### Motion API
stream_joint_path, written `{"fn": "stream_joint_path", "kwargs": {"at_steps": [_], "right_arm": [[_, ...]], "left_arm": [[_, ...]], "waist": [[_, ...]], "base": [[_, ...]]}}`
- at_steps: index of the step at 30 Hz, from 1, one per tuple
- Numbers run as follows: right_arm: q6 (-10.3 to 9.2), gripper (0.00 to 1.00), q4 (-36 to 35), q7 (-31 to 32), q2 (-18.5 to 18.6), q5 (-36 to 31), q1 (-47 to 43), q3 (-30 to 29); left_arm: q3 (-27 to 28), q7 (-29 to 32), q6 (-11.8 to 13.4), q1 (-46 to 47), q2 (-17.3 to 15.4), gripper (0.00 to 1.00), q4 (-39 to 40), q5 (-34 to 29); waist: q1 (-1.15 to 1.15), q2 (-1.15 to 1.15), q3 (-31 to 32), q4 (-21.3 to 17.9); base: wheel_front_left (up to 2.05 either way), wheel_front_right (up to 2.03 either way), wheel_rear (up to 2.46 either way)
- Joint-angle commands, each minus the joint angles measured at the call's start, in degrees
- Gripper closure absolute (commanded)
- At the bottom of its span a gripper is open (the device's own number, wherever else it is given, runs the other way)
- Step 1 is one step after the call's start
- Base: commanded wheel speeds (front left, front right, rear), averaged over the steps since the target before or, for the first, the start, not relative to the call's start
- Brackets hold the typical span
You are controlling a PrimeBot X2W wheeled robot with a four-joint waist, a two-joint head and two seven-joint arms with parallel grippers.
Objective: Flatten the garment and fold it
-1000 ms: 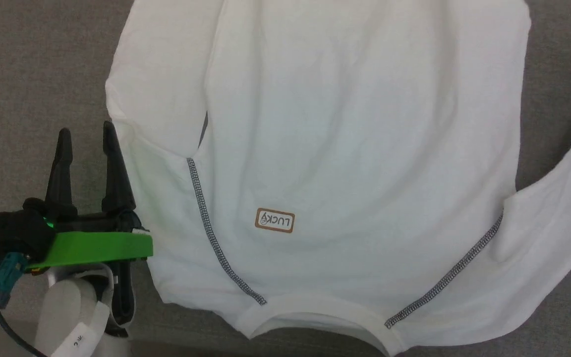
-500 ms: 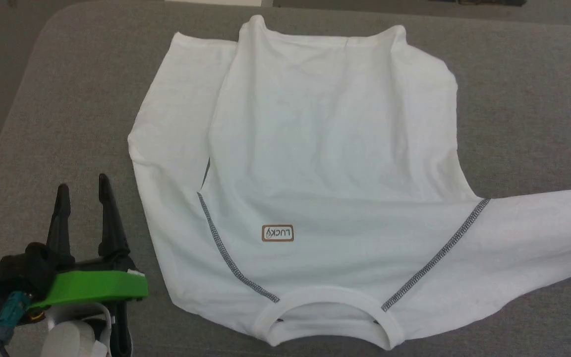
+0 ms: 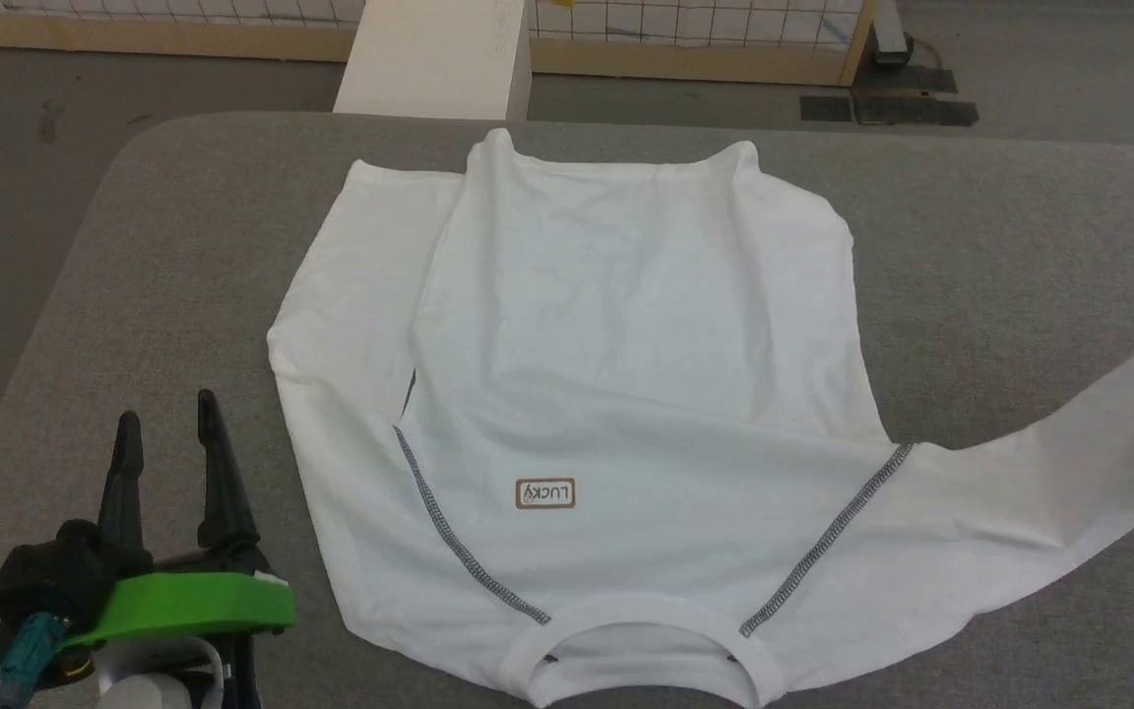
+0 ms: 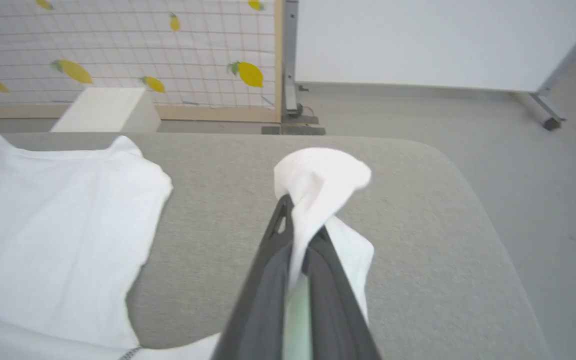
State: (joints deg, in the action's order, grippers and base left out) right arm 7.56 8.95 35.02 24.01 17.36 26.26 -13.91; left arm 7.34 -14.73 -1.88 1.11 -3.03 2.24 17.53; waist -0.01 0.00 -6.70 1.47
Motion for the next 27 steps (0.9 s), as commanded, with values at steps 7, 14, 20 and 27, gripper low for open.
{"fn": "stream_joint_path", "kwargs": {"at_steps": [7,14,20,27], "right_arm": [[-0.08,1.00,-10.7,4.5,-8.2,5.5,-1.7,17.6],[-0.08,1.00,-10.1,4.6,-14.4,7.7,-0.5,31.5],[-0.08,1.00,-3.3,2.2,-18.0,9.3,0.9,41.0],[-0.08,1.00,7.4,-0.2,-19.4,10.7,2.0,49.4]], "left_arm": [[-0.2,-0.3,0.1,-1.2,0.1,0.00,-0.2,0.7],[-1.1,-0.3,-0.1,-0.8,0.1,0.00,-0.9,0.9],[-2.4,-0.3,-0.2,0.1,0.1,0.00,-1.4,1.4],[-2.1,-0.3,-0.4,0.5,0.1,0.00,-2.1,1.7]], "waist": [[0.01,0.00,0.6,1.4],[0.01,0.00,-0.2,2.9],[0.01,0.00,-1.6,5.0],[0.01,0.00,-2.9,6.2]], "base": [[0.00,0.00,0.00],[0.00,0.00,0.00],[0.00,0.00,0.00],[0.00,0.00,0.00]]}}
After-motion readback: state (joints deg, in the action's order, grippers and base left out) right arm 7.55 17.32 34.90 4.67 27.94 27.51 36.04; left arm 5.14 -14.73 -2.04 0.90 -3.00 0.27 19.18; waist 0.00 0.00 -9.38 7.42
